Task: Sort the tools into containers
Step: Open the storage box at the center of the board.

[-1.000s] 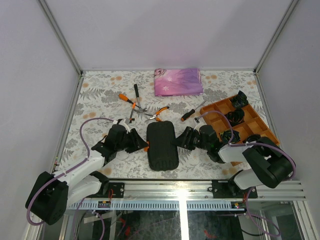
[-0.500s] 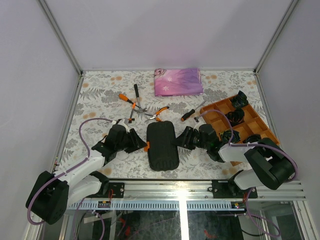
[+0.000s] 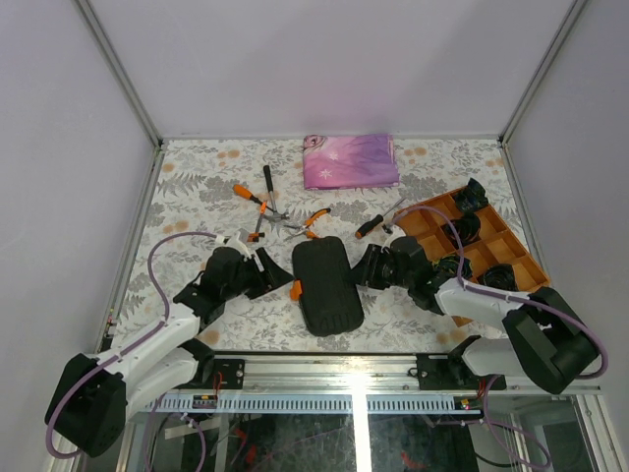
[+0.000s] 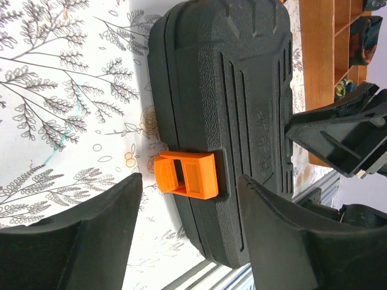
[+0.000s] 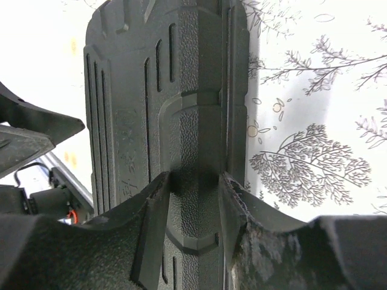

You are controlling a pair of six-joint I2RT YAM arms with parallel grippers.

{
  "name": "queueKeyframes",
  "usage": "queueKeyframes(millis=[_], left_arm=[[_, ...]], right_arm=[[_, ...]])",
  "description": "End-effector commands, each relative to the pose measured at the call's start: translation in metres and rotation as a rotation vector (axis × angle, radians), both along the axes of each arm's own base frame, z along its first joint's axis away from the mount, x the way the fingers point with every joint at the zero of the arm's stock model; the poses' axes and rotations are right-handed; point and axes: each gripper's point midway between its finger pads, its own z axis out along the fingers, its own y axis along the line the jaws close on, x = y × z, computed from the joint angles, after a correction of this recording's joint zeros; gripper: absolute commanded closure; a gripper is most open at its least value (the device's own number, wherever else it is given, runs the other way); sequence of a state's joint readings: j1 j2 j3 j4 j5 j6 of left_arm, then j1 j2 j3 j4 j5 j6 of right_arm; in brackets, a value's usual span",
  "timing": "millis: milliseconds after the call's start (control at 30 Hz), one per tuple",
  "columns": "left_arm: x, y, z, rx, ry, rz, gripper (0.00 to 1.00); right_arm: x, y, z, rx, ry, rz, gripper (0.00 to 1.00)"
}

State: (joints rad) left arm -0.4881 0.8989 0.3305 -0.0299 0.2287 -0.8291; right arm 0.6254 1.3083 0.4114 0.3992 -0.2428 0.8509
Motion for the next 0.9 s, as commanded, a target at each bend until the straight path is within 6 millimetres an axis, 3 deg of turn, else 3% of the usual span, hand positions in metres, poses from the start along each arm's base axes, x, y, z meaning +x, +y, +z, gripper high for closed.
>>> queueKeyframes(millis=[0,300,467,600,867], left_arm=[[0.002,-0.011,0.011,-0.068,-0.053,-0.047,0.35],[0.0,-0.012,0.011,-0.083,-0.054,-0.047,0.19],[-0.002,-0.012,0.003,-0.073,-0.028,-0.047,0.11],[-0.005,-0.016,0.001,-0.071,-0.019,-0.059,0.04],[-0.009,-0.024,-0.009,-0.043,0.018,-0.03,0.03]], right_arm=[[0.001,-0.03,-0.017,-0.198,0.001,-0.027,0.59],[0.005,-0.028,0.0,-0.204,-0.041,-0.007,0.53],[0.006,-0.021,0.013,-0.174,-0.084,0.033,0.35],[0.006,-0.015,0.022,-0.154,-0.11,0.068,0.28],[0.004,-0.008,0.017,-0.128,-0.084,0.09,0.3]])
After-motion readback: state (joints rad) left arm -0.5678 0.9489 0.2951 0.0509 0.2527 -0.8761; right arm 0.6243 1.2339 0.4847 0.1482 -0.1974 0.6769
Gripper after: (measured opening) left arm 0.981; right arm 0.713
